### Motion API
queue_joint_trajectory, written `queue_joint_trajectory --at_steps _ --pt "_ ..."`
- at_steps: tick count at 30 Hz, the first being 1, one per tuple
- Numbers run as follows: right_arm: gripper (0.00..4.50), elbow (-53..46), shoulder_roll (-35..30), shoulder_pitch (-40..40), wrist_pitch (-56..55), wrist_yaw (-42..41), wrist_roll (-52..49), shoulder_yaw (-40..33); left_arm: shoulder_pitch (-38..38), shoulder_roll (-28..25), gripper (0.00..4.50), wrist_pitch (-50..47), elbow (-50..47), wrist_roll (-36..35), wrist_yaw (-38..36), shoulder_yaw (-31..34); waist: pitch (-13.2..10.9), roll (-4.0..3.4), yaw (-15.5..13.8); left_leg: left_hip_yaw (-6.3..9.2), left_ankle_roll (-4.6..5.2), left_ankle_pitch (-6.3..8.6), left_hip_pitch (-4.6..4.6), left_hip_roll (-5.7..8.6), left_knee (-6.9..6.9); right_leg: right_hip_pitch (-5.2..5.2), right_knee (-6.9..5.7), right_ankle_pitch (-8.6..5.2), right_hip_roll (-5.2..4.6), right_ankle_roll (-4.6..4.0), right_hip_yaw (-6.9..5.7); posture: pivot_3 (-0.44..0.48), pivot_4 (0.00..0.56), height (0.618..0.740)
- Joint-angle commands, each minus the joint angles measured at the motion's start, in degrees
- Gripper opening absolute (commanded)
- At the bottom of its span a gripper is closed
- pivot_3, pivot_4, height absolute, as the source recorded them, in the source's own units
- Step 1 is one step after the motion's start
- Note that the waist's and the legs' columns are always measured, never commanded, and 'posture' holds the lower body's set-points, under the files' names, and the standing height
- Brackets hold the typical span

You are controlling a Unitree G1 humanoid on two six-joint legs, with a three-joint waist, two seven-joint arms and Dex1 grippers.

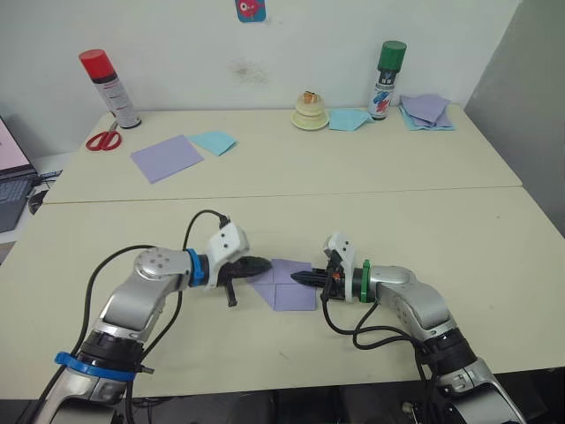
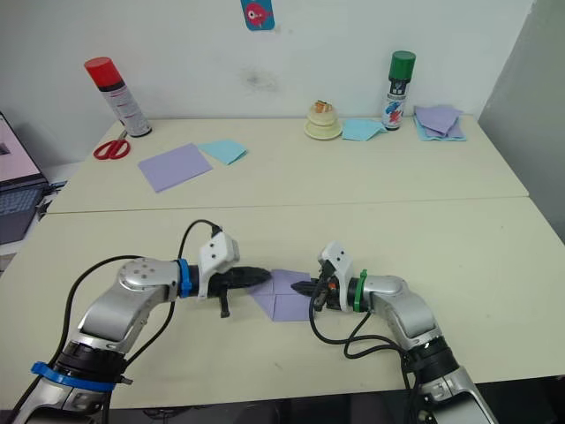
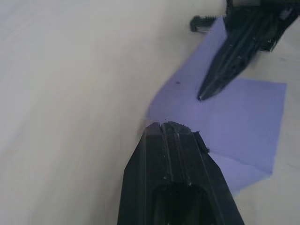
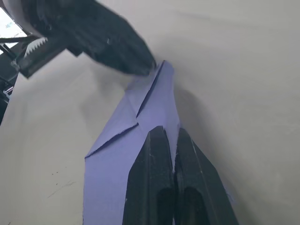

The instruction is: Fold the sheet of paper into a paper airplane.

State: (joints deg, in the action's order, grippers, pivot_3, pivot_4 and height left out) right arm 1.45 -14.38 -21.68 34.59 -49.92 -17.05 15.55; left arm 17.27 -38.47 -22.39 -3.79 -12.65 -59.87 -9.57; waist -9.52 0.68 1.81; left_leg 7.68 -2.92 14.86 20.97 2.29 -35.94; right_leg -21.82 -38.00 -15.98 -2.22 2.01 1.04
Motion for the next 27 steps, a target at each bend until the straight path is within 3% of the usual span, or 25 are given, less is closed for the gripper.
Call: queue_joint_trajectory --at_steps 1,10,13,18,21,26,27 --pt "0.02 -2.0 -0.4 1.3 3.0 0.6 -1.6 -0.4 -1.9 -0.2 0.0 1.0 -0.7 2.1 0.8 -1.8 0.0 0.0 0.0 0.01 0.0 0.0 0.01 0.0 0.0 -0.01 0.01 -0.01 0.0 0.01 0.0 0.0 0.15 0.74" --pt "0.02 -4.5 -0.9 1.2 7.3 1.9 -1.8 -0.6 -0.8 1.9 0.0 3.4 6.8 5.6 2.7 -3.8 0.0 0.0 -0.4 0.03 0.0 0.0 -0.03 0.05 -0.04 0.1 0.03 -0.12 -0.02 0.21 -0.04 0.0 0.15 0.74" --pt "0.58 -4.3 -1.4 0.8 6.7 1.9 -1.8 -1.4 -1.4 1.8 0.0 3.5 6.5 5.3 2.3 -3.8 0.0 0.0 -0.4 0.03 0.0 0.0 -0.04 0.05 -0.04 0.11 0.03 -0.12 -0.03 0.21 -0.04 0.0 0.15 0.74" --pt "2.35 -6.2 -3.3 0.8 1.3 2.2 -0.6 -2.6 -1.9 1.5 0.0 3.7 6.6 5.3 1.9 -3.7 0.0 -0.01 -0.3 0.02 0.0 -0.01 -0.04 0.04 -0.04 0.1 0.02 -0.12 -0.03 0.21 -0.03 0.0 0.15 0.74" --pt "3.43 -7.6 -5.0 0.5 -11.9 1.8 2.8 -3.2 -1.7 1.3 0.0 3.9 7.1 5.4 1.7 -3.7 0.0 -0.01 -0.3 0.01 0.0 0.0 -0.04 0.04 -0.04 0.1 0.02 -0.13 -0.03 0.22 -0.03 0.0 0.15 0.74" --pt "3.43 -8.6 -5.2 -0.8 -24.6 -1.5 3.6 -1.8 -1.3 1.3 0.0 3.5 7.5 4.9 1.5 -3.3 0.0 -0.02 -0.2 0.01 0.0 0.0 -0.05 0.02 -0.03 0.1 0.02 -0.14 -0.01 0.25 -0.04 0.0 0.15 0.74" --pt "3.23 -8.1 -4.8 -0.9 -25.1 -2.9 3.4 -0.2 -1.3 1.3 0.0 3.4 7.5 4.9 1.5 -3.2 0.0 -0.02 -0.2 0.02 0.0 0.0 -0.06 0.01 -0.03 0.1 0.02 -0.14 -0.01 0.25 -0.04 0.0 0.15 0.74"
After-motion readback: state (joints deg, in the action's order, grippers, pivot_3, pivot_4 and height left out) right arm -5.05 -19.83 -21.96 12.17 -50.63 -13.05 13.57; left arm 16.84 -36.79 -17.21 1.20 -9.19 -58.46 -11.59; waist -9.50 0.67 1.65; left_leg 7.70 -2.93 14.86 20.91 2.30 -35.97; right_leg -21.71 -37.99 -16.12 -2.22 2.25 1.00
